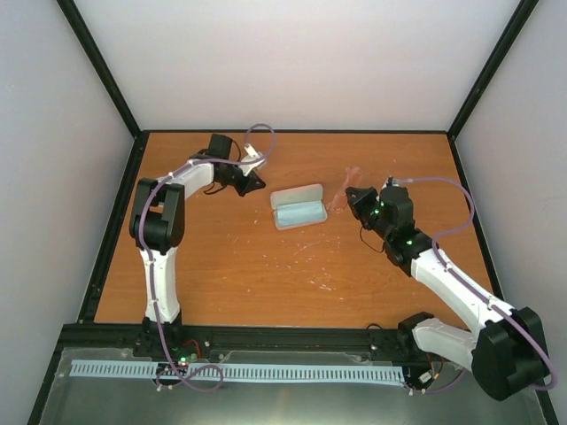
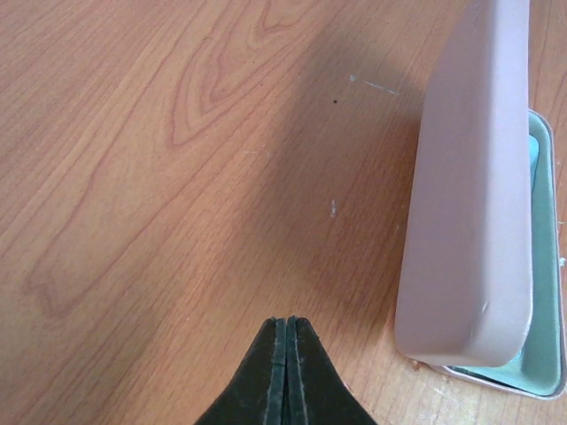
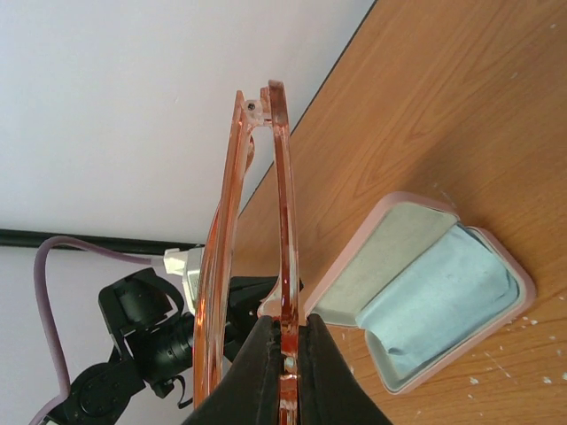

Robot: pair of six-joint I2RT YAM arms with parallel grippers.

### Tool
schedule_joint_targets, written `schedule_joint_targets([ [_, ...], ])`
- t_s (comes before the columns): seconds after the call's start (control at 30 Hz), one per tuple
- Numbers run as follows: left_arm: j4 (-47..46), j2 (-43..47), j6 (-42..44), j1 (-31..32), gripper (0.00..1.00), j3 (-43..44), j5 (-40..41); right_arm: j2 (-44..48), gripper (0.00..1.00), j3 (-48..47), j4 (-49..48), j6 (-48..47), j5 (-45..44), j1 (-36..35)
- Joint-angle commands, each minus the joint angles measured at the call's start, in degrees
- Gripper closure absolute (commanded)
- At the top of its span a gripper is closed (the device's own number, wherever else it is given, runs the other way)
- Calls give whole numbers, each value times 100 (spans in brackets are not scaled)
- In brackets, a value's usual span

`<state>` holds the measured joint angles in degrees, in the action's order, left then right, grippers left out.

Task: Organize the sunglasses
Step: Adjust the sunglasses case at the center of the board.

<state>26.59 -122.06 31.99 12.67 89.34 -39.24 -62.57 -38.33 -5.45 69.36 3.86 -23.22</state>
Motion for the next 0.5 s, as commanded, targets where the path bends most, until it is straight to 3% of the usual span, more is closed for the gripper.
schedule_joint_targets([
  [0.0,68,-173,-33,71,97,171,-197,309,97,222,123,252,-472,4],
  [0.47,455,-415,-114,462,96,289,-487,667,97,216,618,290,-862,2],
])
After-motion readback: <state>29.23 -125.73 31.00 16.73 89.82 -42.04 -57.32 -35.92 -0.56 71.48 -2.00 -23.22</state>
